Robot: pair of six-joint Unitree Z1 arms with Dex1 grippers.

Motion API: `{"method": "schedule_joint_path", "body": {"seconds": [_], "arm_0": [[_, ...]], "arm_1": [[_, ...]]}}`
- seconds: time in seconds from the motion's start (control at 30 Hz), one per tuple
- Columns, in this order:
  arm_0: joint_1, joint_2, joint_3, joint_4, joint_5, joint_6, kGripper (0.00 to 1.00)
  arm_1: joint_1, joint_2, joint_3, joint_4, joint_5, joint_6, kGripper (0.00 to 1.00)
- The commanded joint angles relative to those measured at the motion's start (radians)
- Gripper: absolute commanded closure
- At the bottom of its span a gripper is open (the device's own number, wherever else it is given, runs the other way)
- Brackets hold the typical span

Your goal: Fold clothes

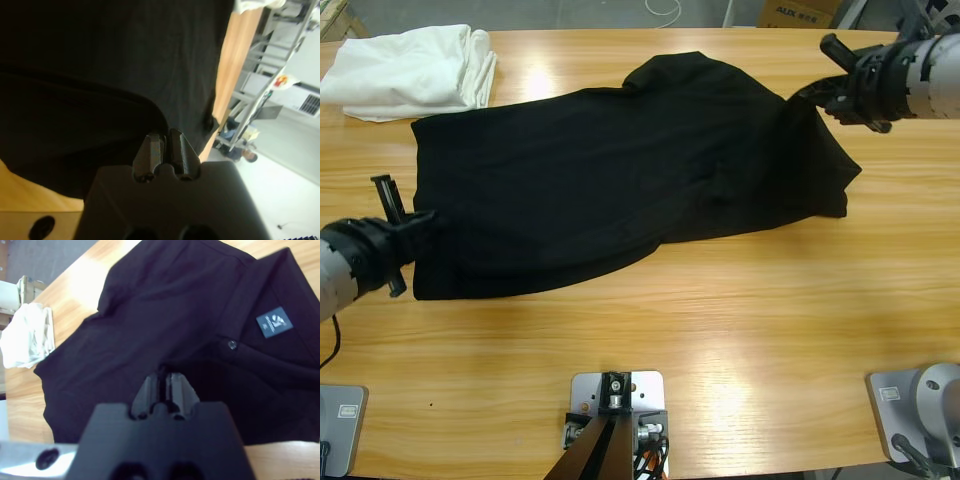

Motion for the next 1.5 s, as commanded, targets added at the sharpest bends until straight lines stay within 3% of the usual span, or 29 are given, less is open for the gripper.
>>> {"method": "schedule_joint_path", "body": {"seconds": [0.03,0.3,0.87,1.5], "arm_0": [[0.045,0.041,0.049,-0.034,-0.001,0.023,1.000],[0.081,0.059,0.070,-0.043,-0.009,0.029,1.000],[0.156,0.222,0.144,-0.324,-0.008,0.034,1.000],[0.259,0.032,0.262,-0.351,0.012,0.064,1.000]], "arm_1": [[-0.014,0.106,-0.048,-0.066,0.059,-0.032,1.000],[-0.025,0.181,-0.054,-0.111,0.139,-0.076,1.000],[-0.093,0.206,-0.069,-0.119,0.154,-0.144,1.000],[-0.117,0.273,-0.069,-0.213,0.213,-0.176,1.000]]}}
